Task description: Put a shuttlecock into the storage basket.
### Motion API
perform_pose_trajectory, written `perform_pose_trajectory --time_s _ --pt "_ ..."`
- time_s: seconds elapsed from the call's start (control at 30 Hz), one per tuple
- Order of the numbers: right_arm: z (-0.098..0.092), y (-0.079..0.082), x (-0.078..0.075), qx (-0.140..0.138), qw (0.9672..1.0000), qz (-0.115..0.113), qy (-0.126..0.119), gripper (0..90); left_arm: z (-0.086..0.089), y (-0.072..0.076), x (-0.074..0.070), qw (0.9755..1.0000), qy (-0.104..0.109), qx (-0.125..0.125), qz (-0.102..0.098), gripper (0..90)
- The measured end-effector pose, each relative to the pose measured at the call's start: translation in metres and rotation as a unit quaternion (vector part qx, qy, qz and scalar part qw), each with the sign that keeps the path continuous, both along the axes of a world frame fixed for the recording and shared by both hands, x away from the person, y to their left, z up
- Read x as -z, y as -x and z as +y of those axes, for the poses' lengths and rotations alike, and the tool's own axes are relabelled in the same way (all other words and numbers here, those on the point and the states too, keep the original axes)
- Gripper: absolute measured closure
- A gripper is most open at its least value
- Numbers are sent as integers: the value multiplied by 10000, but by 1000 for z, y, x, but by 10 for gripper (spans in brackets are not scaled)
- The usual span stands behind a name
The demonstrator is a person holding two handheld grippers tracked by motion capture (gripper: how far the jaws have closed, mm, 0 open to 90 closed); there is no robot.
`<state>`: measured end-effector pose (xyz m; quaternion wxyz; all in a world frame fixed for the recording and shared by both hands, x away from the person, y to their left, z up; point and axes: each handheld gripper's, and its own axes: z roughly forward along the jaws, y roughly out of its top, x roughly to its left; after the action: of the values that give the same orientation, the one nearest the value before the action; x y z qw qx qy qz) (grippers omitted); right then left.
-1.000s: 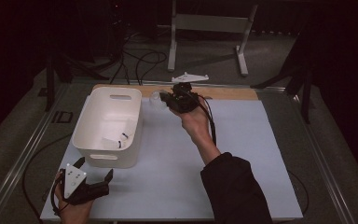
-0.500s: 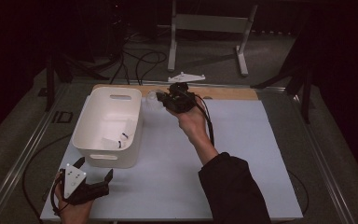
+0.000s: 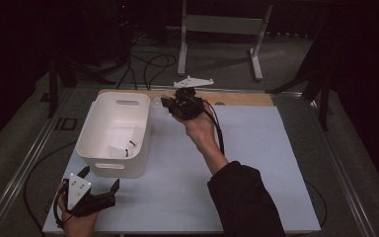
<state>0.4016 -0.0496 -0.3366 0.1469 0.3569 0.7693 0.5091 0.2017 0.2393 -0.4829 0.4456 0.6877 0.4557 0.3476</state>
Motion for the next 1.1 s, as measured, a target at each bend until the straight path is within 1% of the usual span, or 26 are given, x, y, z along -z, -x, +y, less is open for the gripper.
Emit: perform_pose_trajectory --time_s 0.33,0.53,0.73,1.0,1.1 --pt "7 2 -2 -109 9999 -37 -7 875 0 0 0 10000 -2 1 1 0" --pt "10 2 -1 -131 9999 -17 -37 875 0 0 0 10000 -1 -1 2 0" --pt "16 3 0 -175 9998 -35 13 875 0 0 0 10000 1 -4 -1 0" --pt "21 4 -2 -218 9997 -69 6 875 0 0 0 10000 3 -5 1 1" --pt "24 5 -1 -241 9996 -99 61 875 0 0 0 10000 -1 4 -1 1"
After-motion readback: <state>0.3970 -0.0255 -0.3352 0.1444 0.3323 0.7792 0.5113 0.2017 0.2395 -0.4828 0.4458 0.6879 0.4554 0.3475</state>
